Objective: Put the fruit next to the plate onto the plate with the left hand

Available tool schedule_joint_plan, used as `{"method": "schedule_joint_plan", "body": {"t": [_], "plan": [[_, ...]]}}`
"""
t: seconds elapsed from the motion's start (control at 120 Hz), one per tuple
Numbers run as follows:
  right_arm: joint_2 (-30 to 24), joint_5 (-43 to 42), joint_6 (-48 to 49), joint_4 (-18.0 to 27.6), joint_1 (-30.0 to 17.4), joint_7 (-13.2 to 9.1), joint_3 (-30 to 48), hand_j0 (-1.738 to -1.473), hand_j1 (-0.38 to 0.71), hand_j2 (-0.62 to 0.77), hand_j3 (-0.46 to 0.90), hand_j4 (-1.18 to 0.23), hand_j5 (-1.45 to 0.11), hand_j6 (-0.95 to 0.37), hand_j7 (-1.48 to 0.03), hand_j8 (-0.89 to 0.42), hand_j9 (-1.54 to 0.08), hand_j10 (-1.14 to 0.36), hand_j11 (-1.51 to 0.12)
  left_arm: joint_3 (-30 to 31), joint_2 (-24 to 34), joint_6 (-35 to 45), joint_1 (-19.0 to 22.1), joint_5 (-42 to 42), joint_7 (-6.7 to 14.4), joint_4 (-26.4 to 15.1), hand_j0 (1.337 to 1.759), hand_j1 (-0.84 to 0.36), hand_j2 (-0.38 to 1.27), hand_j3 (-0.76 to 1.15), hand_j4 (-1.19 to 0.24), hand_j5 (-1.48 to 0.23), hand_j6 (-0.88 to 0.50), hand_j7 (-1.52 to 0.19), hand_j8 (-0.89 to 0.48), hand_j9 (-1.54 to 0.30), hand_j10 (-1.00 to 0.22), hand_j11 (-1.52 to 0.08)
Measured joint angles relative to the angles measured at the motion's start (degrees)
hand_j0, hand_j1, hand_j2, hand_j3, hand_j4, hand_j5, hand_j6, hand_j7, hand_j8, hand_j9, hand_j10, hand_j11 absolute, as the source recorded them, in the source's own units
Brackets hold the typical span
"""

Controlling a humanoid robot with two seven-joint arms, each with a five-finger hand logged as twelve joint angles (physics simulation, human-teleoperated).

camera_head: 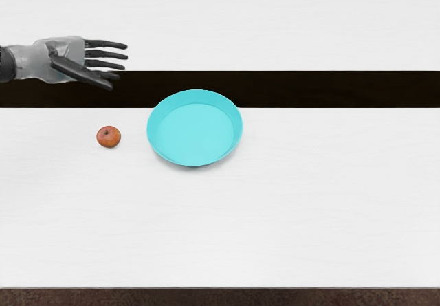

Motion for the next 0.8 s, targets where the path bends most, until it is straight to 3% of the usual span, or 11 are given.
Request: {"method": "schedule_joint_plan", "body": {"t": [0.183, 0.25, 0.425, 0.5, 0.575, 0.708, 0.8], "plan": [[0.0, 0.0, -0.01, -0.01, -0.19, -0.13, -0.22, -1.658, -0.32, -0.01, 0.0, -0.03, -0.03, -0.03, -0.03, -0.03, -0.03, -0.03, -0.03, -0.12, 0.78, -0.04, -1.58, 2.18, 0.63, -0.56, 1.658, 0.05, 0.05, 0.0, -0.25, -0.32, -0.25, -0.32, -0.25, -0.32, -0.25, -0.32], [0.0, 0.03, -0.01, -0.02, -0.22, -0.18, -0.25, -1.658, -0.32, -0.01, 0.0, -0.03, -0.03, -0.03, -0.03, -0.03, -0.03, -0.03, -0.03, -0.14, 0.46, -0.04, -5.14, 8.81, 0.88, -0.57, 1.658, 0.05, 0.05, 0.0, -0.25, -0.32, -0.25, -0.32, -0.25, -0.32, -0.25, -0.32], [0.0, 0.05, -0.02, -0.02, -0.26, -0.22, -0.27, -1.658, -0.32, -0.01, 0.0, -0.03, -0.03, -0.03, -0.03, -0.03, -0.03, -0.03, -0.03, 0.06, 0.0, -0.04, -7.68, 28.25, 1.37, -1.96, 1.658, 0.05, 0.05, 0.0, -0.25, -0.32, -0.25, -0.32, -0.25, -0.32, -0.25, -0.32], [0.0, 0.06, -0.02, -0.03, -0.26, -0.22, -0.28, -1.658, -0.32, -0.01, 0.0, -0.03, -0.03, -0.03, -0.03, -0.03, -0.03, -0.03, -0.03, 0.79, 0.12, 1.56, -7.04, 36.84, 2.77, -6.59, 1.658, 0.05, 0.05, 0.0, -0.25, -0.32, -0.25, -0.32, -0.25, -0.32, -0.25, -0.32], [0.0, 0.05, -0.02, -0.02, -0.26, -0.23, -0.28, -1.658, -0.32, -0.01, 0.0, -0.03, -0.03, -0.03, -0.03, -0.03, -0.03, -0.03, -0.03, 4.91, 1.04, 9.53, -9.36, 41.86, 3.66, -13.23, 1.658, 0.05, 0.05, 0.0, -0.25, -0.32, -0.25, -0.32, -0.25, -0.32, -0.25, -0.32], [0.0, 0.06, -0.02, -0.02, -0.26, -0.23, -0.28, -1.658, -0.32, -0.01, 0.0, -0.03, -0.03, -0.03, -0.03, -0.03, -0.03, -0.03, -0.03, 15.64, 1.43, 26.13, -15.57, 45.35, 4.27, -23.57, 1.658, 0.05, 0.05, 0.0, -0.25, -0.32, -0.25, -0.32, -0.25, -0.32, -0.25, -0.32], [0.0, 0.05, -0.02, -0.03, -0.26, -0.23, -0.28, -1.658, -0.32, -0.01, 0.0, -0.03, -0.03, -0.03, -0.03, -0.03, -0.03, -0.03, -0.03, 23.14, 0.03, 35.77, -17.63, 46.09, 4.4, -28.09, 1.658, 0.05, 0.05, 0.0, -0.25, -0.32, -0.25, -0.32, -0.25, -0.32, -0.25, -0.32]]}}
